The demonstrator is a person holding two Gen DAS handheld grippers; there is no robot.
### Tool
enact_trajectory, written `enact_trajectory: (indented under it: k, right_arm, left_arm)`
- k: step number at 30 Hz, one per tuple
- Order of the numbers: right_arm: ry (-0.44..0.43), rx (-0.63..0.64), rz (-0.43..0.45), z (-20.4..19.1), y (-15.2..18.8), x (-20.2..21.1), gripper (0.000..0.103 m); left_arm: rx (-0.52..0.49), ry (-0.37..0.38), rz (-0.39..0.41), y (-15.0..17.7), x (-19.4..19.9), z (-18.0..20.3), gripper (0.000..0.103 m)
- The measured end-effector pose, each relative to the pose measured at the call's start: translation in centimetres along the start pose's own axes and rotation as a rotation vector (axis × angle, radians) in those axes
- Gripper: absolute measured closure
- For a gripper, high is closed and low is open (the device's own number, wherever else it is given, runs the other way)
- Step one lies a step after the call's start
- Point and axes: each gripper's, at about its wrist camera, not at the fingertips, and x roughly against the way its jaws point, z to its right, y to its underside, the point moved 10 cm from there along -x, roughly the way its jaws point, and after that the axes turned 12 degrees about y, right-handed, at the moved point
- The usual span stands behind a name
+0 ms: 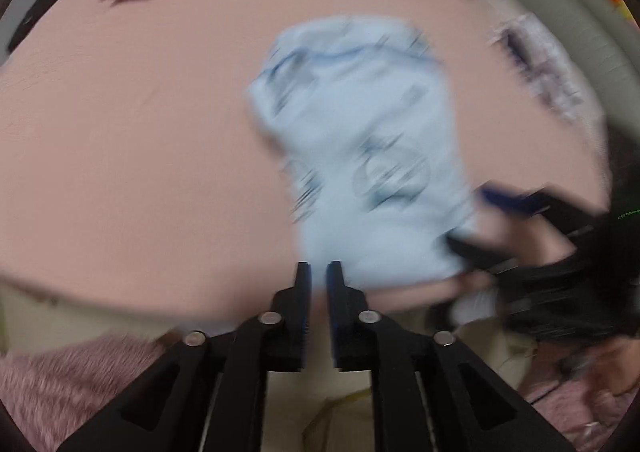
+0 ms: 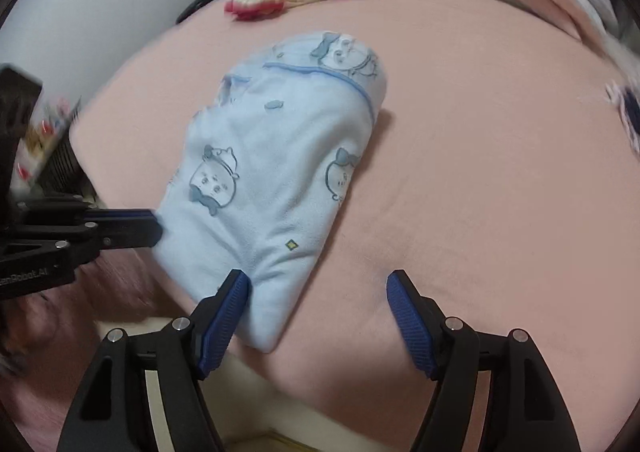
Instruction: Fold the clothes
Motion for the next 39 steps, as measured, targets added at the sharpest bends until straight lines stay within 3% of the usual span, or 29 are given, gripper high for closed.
enact_trajectory:
  k: [1,4,7,8,11,13,15,16,18,20,24,25,30,34,35,37,39]
  right_arm:
    - [0.003,0.013,-0.011,0.1,-0.1,0.4,0.031]
    - [-0.009,0.003,0.018,1.4,-0.7,1.8,0.031]
    - [0.028,-0.058,0.077,3.7,-2.2,1.8,0.031]
    - [0.040,-0.080,0.090,4.4,-2.7,1.6,0.031]
    - [0.027,-0.102,0.090,4.9,-3.6,0.1,0.031]
    - [0.016,-0.087,0.062,4.1,-3.7,-0.9,0.031]
    - [0.008,-0.069,0.034,3.4,-3.8,-1.9,0.031]
    - [0.044,-0.036,0.026,4.2,-4.4,-1.8,0.032]
    - [0.151,-0.067,0.009,7.0,-3.9,-0.7,0.032]
    - [0.054,-0.204,0.016,8.8,-4.0,-0.1,0.031]
    - [-0.224,-0.432,0.000,9.2,-4.5,-0.6,0.031]
    - [-0.240,-0.432,0.003,8.8,-4.3,-0.6,0.031]
    - [-0.234,-0.320,-0.001,6.6,-3.7,-0.1,0.031]
    - [-0.256,-0.245,-0.054,3.5,-3.5,-1.1,0.031]
    - [-0.250,-0.217,-0.067,3.1,-3.1,-1.1,0.033]
    - [-0.208,-0.198,-0.075,2.4,-3.9,-2.0,0.055]
    - [-0.182,-0.206,-0.064,3.0,-3.0,-1.0,0.056]
  left_arm:
    - [0.021,-0.014,-0.007,0.3,0.1,-0.5,0.090]
    - [0.047,0.081,0.096,-1.1,1.9,0.6,0.086]
    - [0.003,0.089,0.174,-3.7,2.3,2.0,0.062]
    - [-0.020,0.079,0.191,-4.4,2.2,2.4,0.060]
    - [-0.053,0.043,0.151,-5.8,0.0,2.9,0.060]
    - [-0.003,-0.090,0.023,-4.9,-2.1,0.7,0.057]
    - [0.103,-0.036,0.051,-4.5,-1.1,-0.1,0.057]
    - [0.155,-0.010,0.065,-4.3,-0.6,-0.5,0.057]
    - [0.142,-0.047,0.089,-4.6,0.5,-1.4,0.057]
    - [0.164,-0.035,0.149,-5.2,1.4,-2.5,0.057]
    - [0.320,0.263,0.216,-5.5,0.8,-2.7,0.057]
    - [0.325,0.266,0.193,-5.0,0.5,-2.7,0.057]
    - [0.328,0.286,0.132,-2.8,0.2,-2.2,0.057]
    - [0.415,0.371,0.136,-0.5,0.5,-2.0,0.057]
    - [0.437,0.392,0.136,0.0,0.6,-1.9,0.058]
    - [0.481,0.435,0.138,1.1,0.9,-1.8,0.058]
    - [0.524,0.477,0.139,2.1,1.1,-1.7,0.058]
